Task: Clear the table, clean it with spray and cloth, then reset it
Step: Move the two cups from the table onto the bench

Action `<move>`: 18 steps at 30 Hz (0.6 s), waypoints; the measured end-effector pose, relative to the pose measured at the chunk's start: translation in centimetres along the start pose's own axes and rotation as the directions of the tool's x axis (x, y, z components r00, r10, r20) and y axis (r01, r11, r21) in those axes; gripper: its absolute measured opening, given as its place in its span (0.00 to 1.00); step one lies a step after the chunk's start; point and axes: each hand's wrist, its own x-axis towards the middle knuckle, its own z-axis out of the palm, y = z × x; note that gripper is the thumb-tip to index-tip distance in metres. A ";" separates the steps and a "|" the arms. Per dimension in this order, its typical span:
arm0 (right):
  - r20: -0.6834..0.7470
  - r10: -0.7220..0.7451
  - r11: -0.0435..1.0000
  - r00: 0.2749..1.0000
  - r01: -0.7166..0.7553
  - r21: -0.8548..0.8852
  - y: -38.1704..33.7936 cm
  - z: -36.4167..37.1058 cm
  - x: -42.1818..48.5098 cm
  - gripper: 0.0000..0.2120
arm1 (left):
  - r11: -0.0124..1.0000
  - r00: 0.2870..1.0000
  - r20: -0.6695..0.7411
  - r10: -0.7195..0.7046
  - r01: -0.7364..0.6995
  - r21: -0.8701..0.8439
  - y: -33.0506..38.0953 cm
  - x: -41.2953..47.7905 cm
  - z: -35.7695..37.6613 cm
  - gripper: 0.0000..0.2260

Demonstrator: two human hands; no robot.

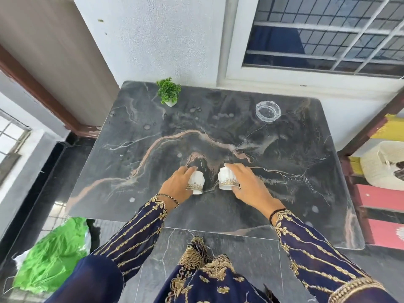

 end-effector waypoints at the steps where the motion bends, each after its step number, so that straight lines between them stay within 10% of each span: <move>1: -0.012 0.007 1.000 1.000 -0.007 0.000 -0.1 0.1 0.0 0.36 | 1.000 1.000 -0.023 -0.007 0.007 -0.013 0.1 0.1 0.1 0.31; 10: -0.055 0.257 0.936 0.965 -0.235 0.261 0.6 -0.8 -0.5 0.28 | 0.966 0.983 0.007 -0.186 0.184 -0.181 1.9 3.5 -0.4 0.21; 18: -0.116 0.469 0.783 0.875 -0.351 0.513 6.3 -3.7 -3.3 0.12 | 0.974 0.996 0.074 -0.039 0.054 -0.221 8.6 6.7 -0.3 0.11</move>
